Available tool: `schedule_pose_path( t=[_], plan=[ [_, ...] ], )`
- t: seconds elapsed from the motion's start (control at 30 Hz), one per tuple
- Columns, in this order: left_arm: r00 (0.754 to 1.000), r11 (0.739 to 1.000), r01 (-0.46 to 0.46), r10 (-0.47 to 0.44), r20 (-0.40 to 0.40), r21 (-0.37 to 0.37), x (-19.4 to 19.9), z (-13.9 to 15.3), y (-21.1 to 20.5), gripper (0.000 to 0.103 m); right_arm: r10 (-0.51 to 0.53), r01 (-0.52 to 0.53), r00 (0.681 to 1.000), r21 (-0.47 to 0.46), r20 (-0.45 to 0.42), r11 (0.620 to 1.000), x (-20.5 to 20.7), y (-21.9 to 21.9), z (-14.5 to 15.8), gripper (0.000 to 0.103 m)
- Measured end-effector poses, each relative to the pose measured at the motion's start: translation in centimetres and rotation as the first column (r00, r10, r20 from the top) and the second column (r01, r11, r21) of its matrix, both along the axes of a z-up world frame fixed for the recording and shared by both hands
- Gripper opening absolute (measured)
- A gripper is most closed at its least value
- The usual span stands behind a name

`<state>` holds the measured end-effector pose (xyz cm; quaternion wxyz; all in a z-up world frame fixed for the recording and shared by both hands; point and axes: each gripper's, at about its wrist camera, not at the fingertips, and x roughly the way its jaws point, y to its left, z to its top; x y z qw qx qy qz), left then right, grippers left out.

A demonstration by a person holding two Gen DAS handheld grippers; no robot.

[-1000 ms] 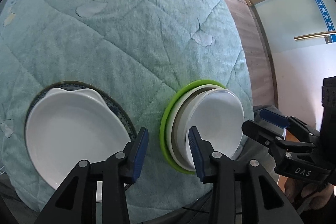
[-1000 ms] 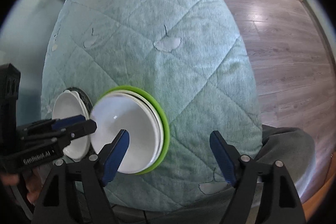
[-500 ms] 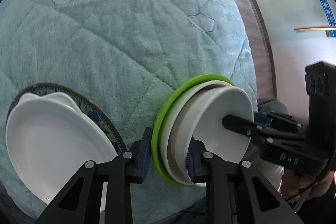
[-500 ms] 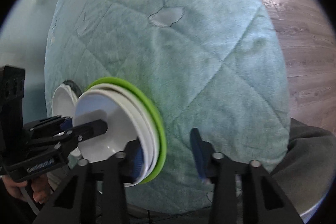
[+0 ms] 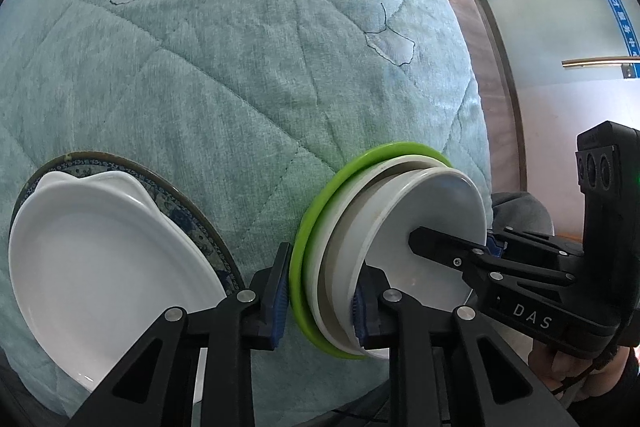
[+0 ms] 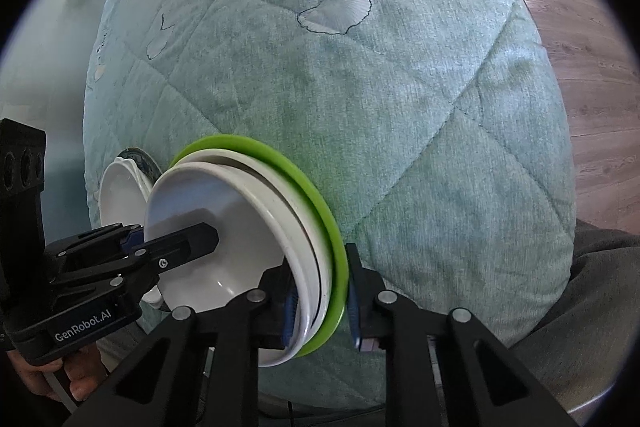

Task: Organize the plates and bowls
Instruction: 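Close both grippers on the rim of the green bowl stack, then lift the bowl stack with both grippers and carry it over the plate stack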

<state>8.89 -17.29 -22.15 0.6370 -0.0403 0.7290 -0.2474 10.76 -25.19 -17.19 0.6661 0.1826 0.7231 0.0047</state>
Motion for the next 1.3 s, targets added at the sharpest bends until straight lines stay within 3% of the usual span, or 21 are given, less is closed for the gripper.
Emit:
schedule_pose_path(
  t=[0.37, 0.53, 0.73, 1.03, 1.3],
  plan=[
    [0.999, 1.000, -0.005, 0.004, 0.039, 0.016, -1.0, 1.9, 0.8, 0.020, -0.003, 0.004, 1.000, -0.039, 0.031, 0.999, -0.8, 1.4, 2.0, 0.018],
    [0.997, 0.999, -0.024, 0.022, 0.068, 0.022, -1.3, 5.2, 1.5, 0.020, 0.011, -0.008, 0.997, -0.047, 0.074, 0.999, -0.9, 2.0, 4.9, 0.018],
    [0.987, 1.000, -0.019, 0.016, 0.157, 0.018, -1.7, 10.5, 2.2, 0.019, 0.032, -0.020, 0.986, -0.074, 0.164, 0.997, -1.2, 3.3, 9.6, 0.018],
    [0.955, 0.999, -0.041, 0.038, 0.296, 0.003, -3.8, 17.7, 5.5, 0.019, 0.060, -0.041, 0.964, -0.077, 0.258, 0.996, -1.9, 5.5, 15.3, 0.018],
    [0.946, 0.994, -0.108, 0.102, 0.306, 0.002, -4.9, 19.8, 10.4, 0.019, 0.123, -0.108, 0.956, -0.069, 0.268, 0.992, -1.6, 9.5, 17.0, 0.018]
  ],
)
